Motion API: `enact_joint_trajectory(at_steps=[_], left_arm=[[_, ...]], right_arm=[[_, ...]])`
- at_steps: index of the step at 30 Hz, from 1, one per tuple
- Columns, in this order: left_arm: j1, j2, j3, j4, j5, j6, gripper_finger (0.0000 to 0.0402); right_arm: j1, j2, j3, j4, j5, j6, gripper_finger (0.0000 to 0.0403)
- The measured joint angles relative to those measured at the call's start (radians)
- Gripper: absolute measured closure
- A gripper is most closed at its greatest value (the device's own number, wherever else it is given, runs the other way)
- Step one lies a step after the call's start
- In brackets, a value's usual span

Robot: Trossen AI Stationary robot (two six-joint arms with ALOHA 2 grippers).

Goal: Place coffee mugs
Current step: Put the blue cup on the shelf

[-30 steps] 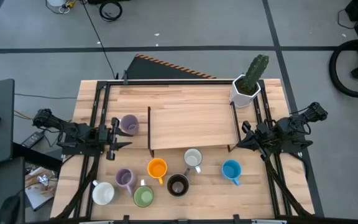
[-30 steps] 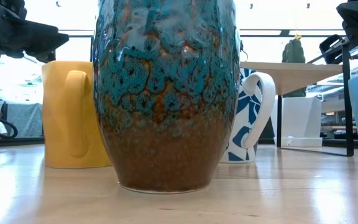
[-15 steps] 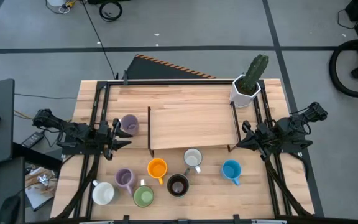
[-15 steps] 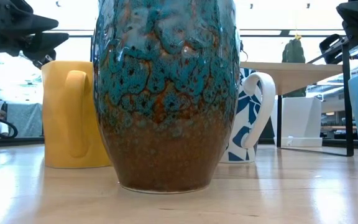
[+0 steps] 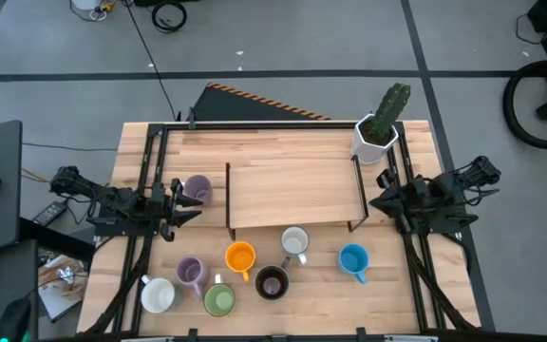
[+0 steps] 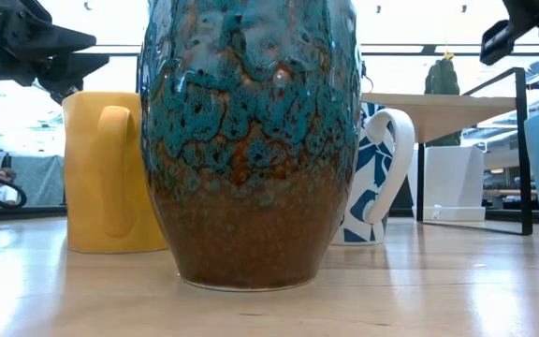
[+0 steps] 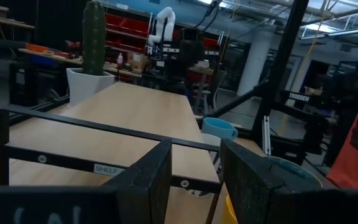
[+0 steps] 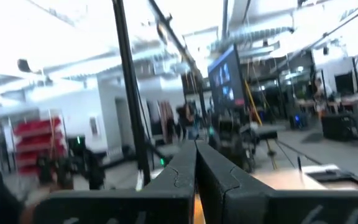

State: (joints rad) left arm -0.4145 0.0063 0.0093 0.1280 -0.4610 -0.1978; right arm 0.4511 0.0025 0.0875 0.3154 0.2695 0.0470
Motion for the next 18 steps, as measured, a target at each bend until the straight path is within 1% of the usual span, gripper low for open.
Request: enact_joint_trajectory(at_steps=[4, 7, 11, 13, 15, 18], left_arm=[[0.000, 0.000, 0.000, 0.006, 0.002, 0.033, 0.0260], [0.000, 0.000, 0.000, 0.056, 0.002, 0.120, 0.0260], [0.000, 0.000, 0.000, 0.133, 0.055, 0.214, 0.0260], [0.000, 0.000, 0.000, 0.159, 0.071, 0.228, 0.0260], [0.000, 0.000, 0.000, 0.160, 0.072, 0.221, 0.0260], [0.000, 0.000, 0.000, 0.160, 0.072, 0.213, 0.0260]], right_arm=[[0.000, 0.000, 0.000, 0.072, 0.000, 0.008, 0.0387], [-0.001, 0.000, 0.000, 0.129, 0.003, 0.001, 0.0387], [-0.002, 0.000, 0.000, 0.163, 0.046, 0.021, 0.0387], [-0.002, 0.004, 0.000, 0.168, 0.061, 0.066, 0.0387], [-0.003, 0.022, 0.009, 0.161, 0.099, 0.082, 0.0387], [-0.003, 0.064, 0.060, 0.133, 0.115, 0.046, 0.0387]])
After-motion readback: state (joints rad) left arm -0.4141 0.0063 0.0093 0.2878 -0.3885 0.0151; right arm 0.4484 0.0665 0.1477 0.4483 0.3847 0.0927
